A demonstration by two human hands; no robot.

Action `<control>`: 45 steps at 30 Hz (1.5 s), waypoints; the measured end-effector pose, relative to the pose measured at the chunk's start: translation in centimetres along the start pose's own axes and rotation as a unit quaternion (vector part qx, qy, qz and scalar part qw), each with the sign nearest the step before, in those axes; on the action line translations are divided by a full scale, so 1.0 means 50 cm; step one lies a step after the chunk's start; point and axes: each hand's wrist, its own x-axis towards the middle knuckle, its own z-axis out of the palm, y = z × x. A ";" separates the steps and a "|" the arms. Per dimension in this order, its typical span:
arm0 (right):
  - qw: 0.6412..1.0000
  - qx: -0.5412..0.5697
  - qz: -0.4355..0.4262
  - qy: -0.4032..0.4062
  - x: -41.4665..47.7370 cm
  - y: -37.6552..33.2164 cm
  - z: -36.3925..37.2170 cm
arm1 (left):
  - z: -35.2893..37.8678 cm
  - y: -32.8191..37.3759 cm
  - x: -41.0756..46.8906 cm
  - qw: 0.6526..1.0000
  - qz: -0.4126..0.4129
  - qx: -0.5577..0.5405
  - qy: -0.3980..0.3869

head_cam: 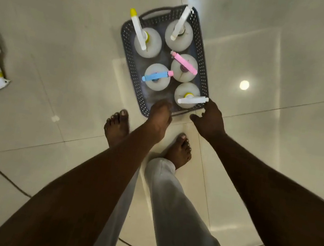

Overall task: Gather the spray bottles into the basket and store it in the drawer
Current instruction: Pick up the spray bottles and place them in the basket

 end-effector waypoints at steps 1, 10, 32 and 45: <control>1.000 0.017 0.021 -0.006 -0.033 -0.006 -0.003 | -0.015 0.003 -0.033 1.000 -0.007 -0.013 0.012; 0.997 0.058 0.039 -0.038 -0.416 -0.191 -0.048 | -0.178 0.047 -0.459 0.997 0.040 -0.004 0.059; 0.952 -0.093 -0.243 -0.159 -0.666 -1.099 0.097 | -0.752 0.352 -0.849 0.890 0.095 -0.428 0.127; 0.885 -0.222 -0.326 -0.246 -0.558 -1.441 0.368 | -0.992 0.505 -0.770 0.813 0.072 -0.554 0.167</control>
